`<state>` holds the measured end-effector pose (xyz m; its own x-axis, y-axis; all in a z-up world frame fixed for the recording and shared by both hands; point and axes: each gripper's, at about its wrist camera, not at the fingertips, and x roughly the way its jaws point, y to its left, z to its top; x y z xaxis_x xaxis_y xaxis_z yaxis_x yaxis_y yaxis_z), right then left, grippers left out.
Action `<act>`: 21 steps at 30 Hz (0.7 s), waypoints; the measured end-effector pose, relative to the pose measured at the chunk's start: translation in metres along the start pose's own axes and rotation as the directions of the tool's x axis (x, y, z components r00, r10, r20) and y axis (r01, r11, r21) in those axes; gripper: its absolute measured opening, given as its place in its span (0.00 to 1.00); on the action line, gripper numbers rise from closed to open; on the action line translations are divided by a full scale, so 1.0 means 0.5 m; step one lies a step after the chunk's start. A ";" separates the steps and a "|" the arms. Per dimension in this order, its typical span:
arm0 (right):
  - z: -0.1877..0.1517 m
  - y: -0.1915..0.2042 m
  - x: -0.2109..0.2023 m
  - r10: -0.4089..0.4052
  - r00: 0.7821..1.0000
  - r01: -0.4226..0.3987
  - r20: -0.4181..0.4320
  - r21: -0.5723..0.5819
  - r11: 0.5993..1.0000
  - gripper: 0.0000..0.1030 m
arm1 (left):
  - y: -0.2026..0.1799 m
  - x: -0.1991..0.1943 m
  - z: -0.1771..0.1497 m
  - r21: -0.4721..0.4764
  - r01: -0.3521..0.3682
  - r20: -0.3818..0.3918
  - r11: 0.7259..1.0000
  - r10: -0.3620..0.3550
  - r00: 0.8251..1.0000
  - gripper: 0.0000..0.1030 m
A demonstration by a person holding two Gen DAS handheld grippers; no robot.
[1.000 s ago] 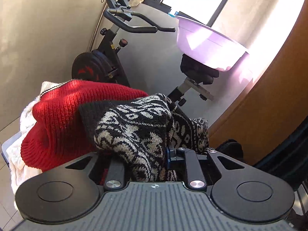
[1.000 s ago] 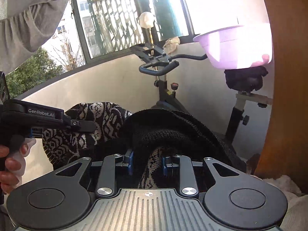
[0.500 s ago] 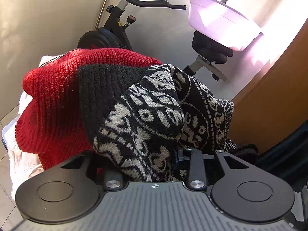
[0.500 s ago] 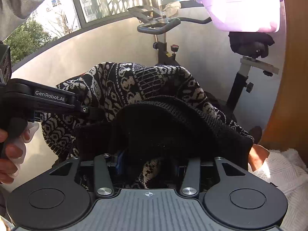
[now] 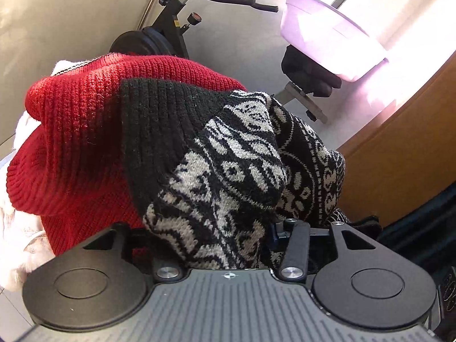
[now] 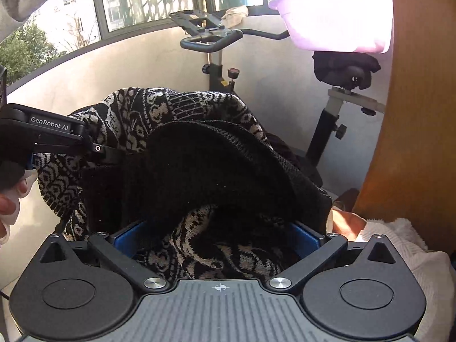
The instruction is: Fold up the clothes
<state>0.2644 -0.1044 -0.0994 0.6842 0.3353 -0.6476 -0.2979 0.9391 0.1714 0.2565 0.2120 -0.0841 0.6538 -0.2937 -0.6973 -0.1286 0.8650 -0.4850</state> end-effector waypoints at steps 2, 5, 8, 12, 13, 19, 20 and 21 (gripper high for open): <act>-0.003 0.005 0.025 0.005 1.000 -0.005 -0.013 -0.007 1.000 0.99 | -0.008 0.000 0.000 0.008 -0.018 -0.003 1.000 0.018 1.000 0.47; -0.006 0.021 0.055 0.005 1.000 -0.005 -0.012 -0.014 1.000 0.99 | -0.028 -0.005 0.003 0.036 -0.059 -0.002 0.998 0.059 0.998 0.43; -0.002 0.036 0.050 0.016 1.000 -0.016 0.005 -0.035 0.999 0.87 | -0.064 -0.020 0.001 0.129 -0.082 0.024 0.988 0.080 0.997 0.23; 0.008 0.071 0.005 0.028 0.998 -0.021 0.048 -0.138 0.990 0.24 | -0.100 -0.046 -0.002 0.170 -0.079 0.058 0.982 0.070 0.996 0.18; 0.011 0.079 -0.007 0.022 0.998 -0.012 0.061 -0.152 0.988 0.21 | -0.108 -0.057 -0.001 0.166 -0.067 0.069 0.984 0.056 0.996 0.17; 0.054 0.085 -0.087 0.011 0.985 0.000 0.170 -0.063 0.998 0.17 | -0.191 -0.165 -0.011 0.238 -0.074 0.200 0.968 0.026 0.980 0.17; 0.064 0.081 -0.104 -0.006 0.982 0.011 0.191 -0.022 1.000 0.17 | -0.199 -0.183 -0.015 0.236 -0.076 0.218 0.969 0.024 0.976 0.17; 0.074 0.075 -0.122 -0.025 0.978 0.020 0.209 0.025 0.999 0.17 | -0.205 -0.200 -0.023 0.234 -0.075 0.231 0.969 0.019 0.973 0.17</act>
<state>0.2362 -0.0869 -0.0261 0.8155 0.3200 -0.4821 -0.2674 0.9473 0.1765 0.1960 0.1480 0.0292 0.8055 -0.1753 -0.5660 0.0009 0.9556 -0.2946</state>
